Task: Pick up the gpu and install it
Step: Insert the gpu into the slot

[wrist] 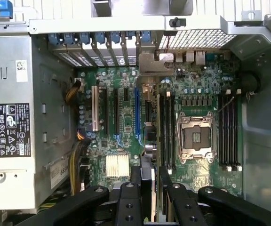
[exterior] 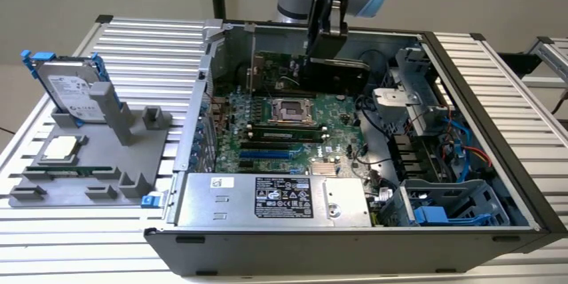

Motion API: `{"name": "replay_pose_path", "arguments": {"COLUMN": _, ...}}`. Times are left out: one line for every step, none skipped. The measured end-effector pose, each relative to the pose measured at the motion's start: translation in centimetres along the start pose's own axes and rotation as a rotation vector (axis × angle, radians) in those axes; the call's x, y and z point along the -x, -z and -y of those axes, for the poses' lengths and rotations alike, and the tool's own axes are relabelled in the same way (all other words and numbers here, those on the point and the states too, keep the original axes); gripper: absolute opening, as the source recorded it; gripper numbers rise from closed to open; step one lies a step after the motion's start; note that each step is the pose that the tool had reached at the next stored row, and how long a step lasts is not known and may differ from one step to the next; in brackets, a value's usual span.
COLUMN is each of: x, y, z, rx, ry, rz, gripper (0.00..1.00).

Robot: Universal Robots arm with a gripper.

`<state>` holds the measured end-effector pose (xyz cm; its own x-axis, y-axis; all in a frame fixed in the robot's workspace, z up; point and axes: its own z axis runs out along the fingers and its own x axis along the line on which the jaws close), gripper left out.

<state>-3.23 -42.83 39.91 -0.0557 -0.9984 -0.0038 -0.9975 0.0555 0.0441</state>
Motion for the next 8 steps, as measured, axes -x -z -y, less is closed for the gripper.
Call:
{"name": "replay_pose_path", "arguments": {"x": 0.0, "y": -0.15, "z": 0.0, "rx": -0.0022, "ry": 0.0, "rz": 0.0001, "gripper": 0.0}}
{"name": "replay_pose_path", "arguments": {"x": 0.0, "y": -0.27, "z": 0.01, "rx": -0.0039, "ry": 0.0, "rz": 0.0002, "gripper": 0.0}}
{"name": "replay_pose_path", "arguments": {"x": 0.0, "y": -0.4, "z": 0.02, "rx": -0.0046, "ry": 0.0, "rz": 0.0003, "gripper": 0.0}}
{"name": "replay_pose_path", "arguments": {"x": 0.0, "y": -0.49, "z": 0.03, "rx": -0.0046, "ry": 0.0, "rz": 0.0002, "gripper": 0.0}}
{"name": "replay_pose_path", "arguments": {"x": 0.0, "y": -0.49, "z": 0.03, "rx": -0.0046, "ry": 0.0, "rz": 0.0, "gripper": 0.0}}
{"name": "replay_pose_path", "arguments": {"x": 0.0, "y": -0.49, "z": 0.03, "rx": -0.0047, "ry": 0.0, "rz": 0.0001, "gripper": 0.0}}
{"name": "replay_pose_path", "arguments": {"x": 0.0, "y": -0.49, "z": 0.03, "rx": -0.0046, "ry": 0.0, "rz": 0.0, "gripper": 0.0}}
{"name": "replay_pose_path", "arguments": {"x": 0.0, "y": -0.49, "z": 0.02, "rx": -0.0047, "ry": 0.0, "rz": 0.0001, "gripper": 0.0}}
